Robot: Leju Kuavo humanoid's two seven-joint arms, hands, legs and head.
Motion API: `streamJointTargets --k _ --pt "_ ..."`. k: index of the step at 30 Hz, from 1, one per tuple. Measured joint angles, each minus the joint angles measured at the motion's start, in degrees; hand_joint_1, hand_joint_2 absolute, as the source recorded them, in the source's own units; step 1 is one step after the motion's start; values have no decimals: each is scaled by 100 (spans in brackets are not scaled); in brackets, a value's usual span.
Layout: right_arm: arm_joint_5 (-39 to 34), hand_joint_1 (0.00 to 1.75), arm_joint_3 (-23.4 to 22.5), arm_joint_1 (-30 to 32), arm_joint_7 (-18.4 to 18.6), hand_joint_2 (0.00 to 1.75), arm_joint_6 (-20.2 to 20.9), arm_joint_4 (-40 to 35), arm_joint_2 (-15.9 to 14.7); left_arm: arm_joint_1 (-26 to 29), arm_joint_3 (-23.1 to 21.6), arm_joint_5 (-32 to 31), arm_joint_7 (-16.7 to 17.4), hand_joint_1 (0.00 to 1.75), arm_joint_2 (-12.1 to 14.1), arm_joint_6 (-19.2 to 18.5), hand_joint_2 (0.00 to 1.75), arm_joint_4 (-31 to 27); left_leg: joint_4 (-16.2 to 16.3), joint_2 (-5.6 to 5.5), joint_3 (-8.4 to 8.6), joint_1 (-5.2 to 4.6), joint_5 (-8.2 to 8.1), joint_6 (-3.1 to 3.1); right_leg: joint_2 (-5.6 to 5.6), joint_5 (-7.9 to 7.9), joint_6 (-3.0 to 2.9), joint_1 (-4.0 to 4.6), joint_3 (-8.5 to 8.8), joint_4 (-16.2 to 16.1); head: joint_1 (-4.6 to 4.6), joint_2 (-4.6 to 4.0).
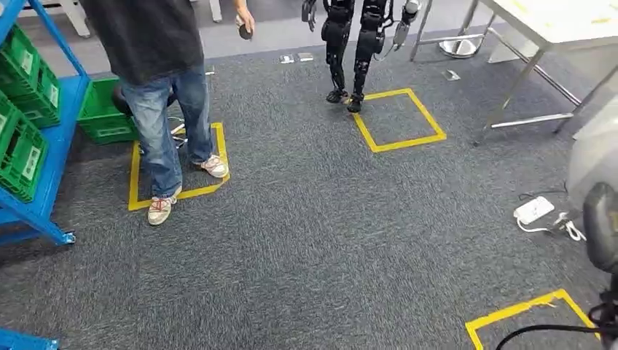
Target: Take the parts from the cabinet and place them on the table.
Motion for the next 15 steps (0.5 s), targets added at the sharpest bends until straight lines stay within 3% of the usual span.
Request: streamJointTargets --k 1,2,3,5,6,7,10,11,12,13,14,15 --pt "-164 175 22 18 125 175 127 31 -90 16 5 0 15 0 -4 0 175 2 2 66 -2 -12 -6 9 -22 -87 1 0 -161 332 2 0" --pt "-299 175 35 21 208 175 215 66 -178 24 20 0 37 0 -9 0 175 7 4 130 0 -20 -11 13 -31 -57 -1 1 -206 418 4 0" --pt "-397 175 39 20 263 175 303 94 -245 27 35 0 44 0 -13 0 175 9 5 187 4 -27 -18 19 -39 81 -11 2 -121 248 7 0" --pt "-649 175 44 19 401 175 567 147 -394 23 57 -9 57 0 -39 0 175 11 13 300 28 -34 -43 10 -122 547 -52 10 405 -726 7 0" --pt "-760 175 46 16 462 175 668 180 -460 23 81 -20 59 0 -50 0 175 11 16 348 46 -42 -58 -5 -344 678 -82 31 706 -1251 7 0" --pt "-866 175 63 3 540 175 789 232 -501 24 85 -41 70 0 -59 0 175 11 14 389 53 -85 -78 -36 -456 611 -117 81 724 -1313 -2 0" --pt "-980 175 155 -2 624 175 961 359 -560 15 88 -98 85 0 -100 0 175 11 -18 527 97 -58 -110 -116 -271 637 -177 111 687 -1356 0 0" --pt "-998 175 184 -3 624 175 967 391 -577 -5 88 -103 83 0 -114 0 175 11 -19 584 120 -72 -132 -156 -191 666 -223 85 698 -1402 -2 0" --pt "-1004 175 195 9 624 175 967 409 -588 -12 88 -103 83 0 -114 0 175 13 66 341 83 -42 -171 -195 -167 694 -250 44 727 -1429 0 0" --pt "-1013 175 208 -28 624 175 974 431 -608 -12 88 -103 81 0 -125 0 175 13 292 71 -14 -39 -339 -203 -117 699 -283 31 732 -1431 -18 0" --pt "-1013 175 232 -41 622 175 976 451 -608 -6 88 -103 88 0 -125 0 175 15 686 -42 -195 -38 -562 -207 -71 699 -306 31 732 -1430 -35 0" --pt "-1013 175 262 -36 624 175 982 477 -608 8 90 -103 90 0 -122 0 175 15 1185 -84 -440 -39 -788 -214 -9 696 -309 31 730 -1428 -42 0"
